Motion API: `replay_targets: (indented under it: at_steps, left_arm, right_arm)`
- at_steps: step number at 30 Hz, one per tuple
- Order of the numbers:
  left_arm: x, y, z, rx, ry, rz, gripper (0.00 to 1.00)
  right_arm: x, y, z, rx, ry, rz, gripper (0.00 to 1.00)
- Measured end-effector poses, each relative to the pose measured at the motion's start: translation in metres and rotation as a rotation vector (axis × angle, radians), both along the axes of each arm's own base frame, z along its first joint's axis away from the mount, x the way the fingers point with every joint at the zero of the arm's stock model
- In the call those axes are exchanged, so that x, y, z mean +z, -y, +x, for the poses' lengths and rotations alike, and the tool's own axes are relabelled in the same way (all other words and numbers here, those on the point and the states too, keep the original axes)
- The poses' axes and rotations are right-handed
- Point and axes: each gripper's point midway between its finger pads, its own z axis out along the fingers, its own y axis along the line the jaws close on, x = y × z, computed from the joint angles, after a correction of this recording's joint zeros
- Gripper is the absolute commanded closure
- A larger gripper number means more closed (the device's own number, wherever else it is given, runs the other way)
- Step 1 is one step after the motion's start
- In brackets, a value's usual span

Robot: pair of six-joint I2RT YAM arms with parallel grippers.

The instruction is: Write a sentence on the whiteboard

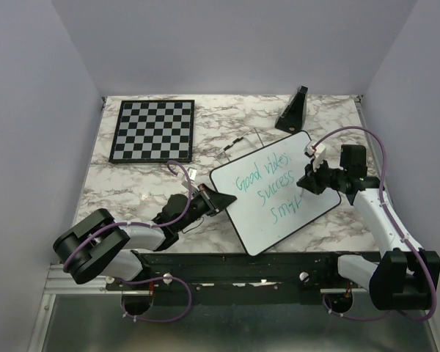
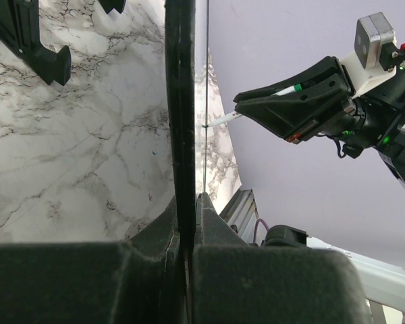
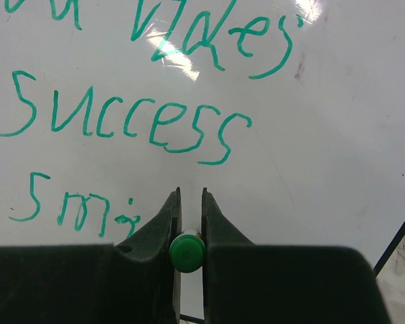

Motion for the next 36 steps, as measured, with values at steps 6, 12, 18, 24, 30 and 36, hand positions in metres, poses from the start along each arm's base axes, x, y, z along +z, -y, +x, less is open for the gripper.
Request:
replay_targets:
  at_steps: [6, 12, 18, 24, 30, 36]
  left_arm:
    - [0.0, 0.0, 0.0, 0.0, 0.0, 0.0, 1.0]
    - [0.0, 0.0, 0.0, -0.001, 0.0, 0.0, 1.0]
    - [0.0, 0.0, 0.0, -0.001, -0.001, -0.001, 1.0]
    - [0.0, 0.0, 0.0, 0.0, 0.0, 0.0, 1.0]
    - [0.0, 0.0, 0.0, -0.001, 0.0, 0.0, 1.0]
    - [0.0, 0.0, 0.0, -0.001, 0.0, 0.0, 1.0]
  right_arm:
    - [0.002, -0.003, 0.0, 0.013, 0.007, 0.016, 0.99]
    - [0.003, -0.009, -0.004, 0.048, 0.0, 0.04, 0.99]
    - [0.0, -0.01, -0.009, 0.076, -0.015, 0.037, 0.99]
    - [-0.006, -0.01, -0.02, 0.097, -0.055, 0.027, 0.99]
    - [-0.01, -0.008, -0.026, 0.095, -0.08, 0.015, 1.0]
    - [-0.014, -0.003, -0.024, 0.067, -0.091, -0.013, 0.99]
